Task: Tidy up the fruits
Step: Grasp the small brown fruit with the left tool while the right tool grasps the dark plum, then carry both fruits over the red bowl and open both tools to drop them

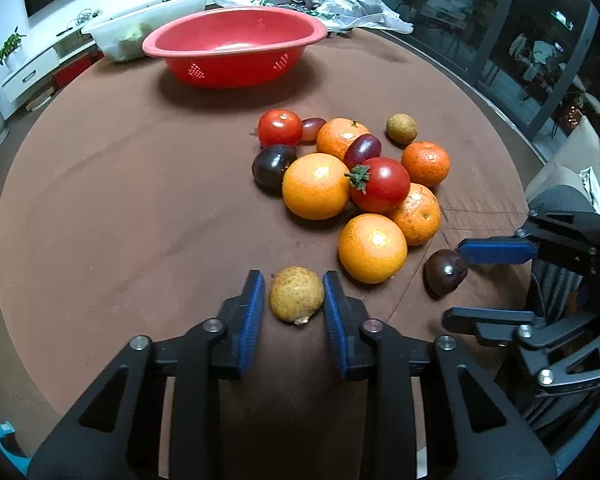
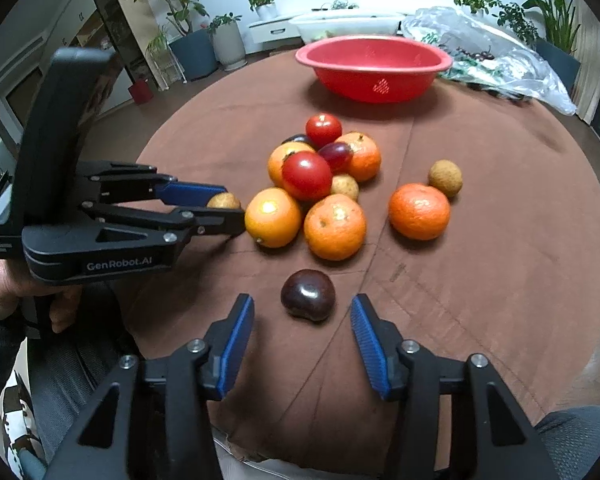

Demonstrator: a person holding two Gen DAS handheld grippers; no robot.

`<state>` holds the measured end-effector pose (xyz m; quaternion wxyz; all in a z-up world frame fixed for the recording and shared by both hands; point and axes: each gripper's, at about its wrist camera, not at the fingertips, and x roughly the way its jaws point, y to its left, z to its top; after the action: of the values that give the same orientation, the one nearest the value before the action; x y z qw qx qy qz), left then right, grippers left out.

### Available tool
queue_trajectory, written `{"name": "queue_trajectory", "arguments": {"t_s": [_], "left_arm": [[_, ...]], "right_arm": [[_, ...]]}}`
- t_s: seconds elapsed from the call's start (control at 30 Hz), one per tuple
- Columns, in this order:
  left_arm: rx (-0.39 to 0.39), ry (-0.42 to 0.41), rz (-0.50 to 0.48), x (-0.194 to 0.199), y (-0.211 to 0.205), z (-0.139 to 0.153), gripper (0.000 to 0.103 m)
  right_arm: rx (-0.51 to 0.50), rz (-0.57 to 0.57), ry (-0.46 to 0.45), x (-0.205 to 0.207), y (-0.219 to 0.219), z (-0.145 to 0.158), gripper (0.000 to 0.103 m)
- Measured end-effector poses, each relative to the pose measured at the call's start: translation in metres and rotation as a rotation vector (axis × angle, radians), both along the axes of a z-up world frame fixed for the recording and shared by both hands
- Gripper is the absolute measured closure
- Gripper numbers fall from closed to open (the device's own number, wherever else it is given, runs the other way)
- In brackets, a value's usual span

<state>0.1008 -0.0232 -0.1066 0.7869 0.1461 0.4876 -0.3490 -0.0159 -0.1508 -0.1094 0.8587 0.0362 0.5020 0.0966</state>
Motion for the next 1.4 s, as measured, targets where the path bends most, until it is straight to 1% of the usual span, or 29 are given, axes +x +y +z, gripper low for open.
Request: {"name": "queue_trajectory", "arguments": {"t_s": [0.1,0.2,0.3,0.4,0.47,0.53,0.57,0.63,0.77,0.83,0.87,0.97,1.03,1.1,1.13,1.2,1.23,1.27,1.33,1.4], "left_arm": [[-0.007,0.001,0.001,-0.002,0.005,0.0,0.078],[-0.016,0.005,0.022,-0.003,0.011,0.001,0.078],[-0.044,0.003,0.045,-0.004,0.02,0.006,0.078],[-0.07,-0.001,0.064,-0.007,0.027,0.011,0.078],[-0.086,-0.003,0.075,-0.009,0.03,0.015,0.078],[-0.105,-0.006,0.086,-0.01,0.034,0.019,0.078],[-0.116,-0.009,0.091,-0.01,0.035,0.021,0.078],[-0.137,-0.016,0.097,-0.01,0.036,0.029,0.078],[-0.173,-0.038,0.1,-0.005,0.036,0.048,0.078],[-0.199,-0.048,0.109,0.003,0.036,0.058,0.078],[-0.21,-0.055,0.114,0.011,0.035,0.066,0.078],[-0.223,-0.102,0.123,0.037,0.022,0.087,0.078],[-0.233,-0.121,0.128,0.061,0.011,0.1,0.078],[-0.214,-0.127,0.137,0.095,-0.01,0.105,0.078],[-0.202,-0.132,0.141,0.108,-0.016,0.106,0.078],[-0.148,-0.14,0.154,0.14,-0.039,0.1,0.078],[-0.131,-0.143,0.157,0.15,-0.043,0.097,0.078],[-0.107,-0.145,0.164,0.164,-0.051,0.093,0.078],[-0.084,-0.131,0.177,0.186,-0.06,0.083,0.078],[-0.055,-0.119,0.178,0.201,-0.069,0.071,0.078]], "right_arm": [[-0.009,-0.004,0.007,0.002,0.002,-0.003,0.054],[-0.016,-0.003,-0.001,0.005,0.004,-0.003,0.055],[-0.026,0.0,-0.009,0.009,0.006,-0.003,0.057],[-0.051,0.007,-0.017,0.013,0.007,-0.004,0.061],[-0.056,0.007,-0.019,0.012,0.006,-0.004,0.066],[-0.066,0.005,-0.019,0.013,0.004,-0.004,0.07],[-0.059,0.005,-0.016,0.013,0.003,-0.004,0.073],[-0.045,0.009,-0.011,0.014,0.001,-0.002,0.074],[-0.018,-0.002,-0.023,0.015,-0.007,0.014,0.074],[0.03,-0.011,-0.051,0.019,-0.018,0.032,0.074],[0.045,-0.02,-0.075,0.026,-0.027,0.045,0.074],[0.031,-0.034,-0.147,0.057,-0.046,0.077,0.074],[0.032,-0.026,-0.188,0.083,-0.053,0.094,0.074],[0.042,-0.022,-0.207,0.118,-0.062,0.103,0.074],[0.035,-0.026,-0.202,0.135,-0.065,0.103,0.074],[0.015,-0.008,-0.175,0.178,-0.067,0.097,0.074],[-0.012,-0.008,-0.162,0.192,-0.067,0.091,0.074],[-0.034,-0.014,-0.145,0.203,-0.067,0.086,0.074],[-0.041,-0.011,-0.096,0.229,-0.07,0.071,0.074],[-0.079,-0.012,-0.083,0.241,-0.071,0.062,0.074]]}}
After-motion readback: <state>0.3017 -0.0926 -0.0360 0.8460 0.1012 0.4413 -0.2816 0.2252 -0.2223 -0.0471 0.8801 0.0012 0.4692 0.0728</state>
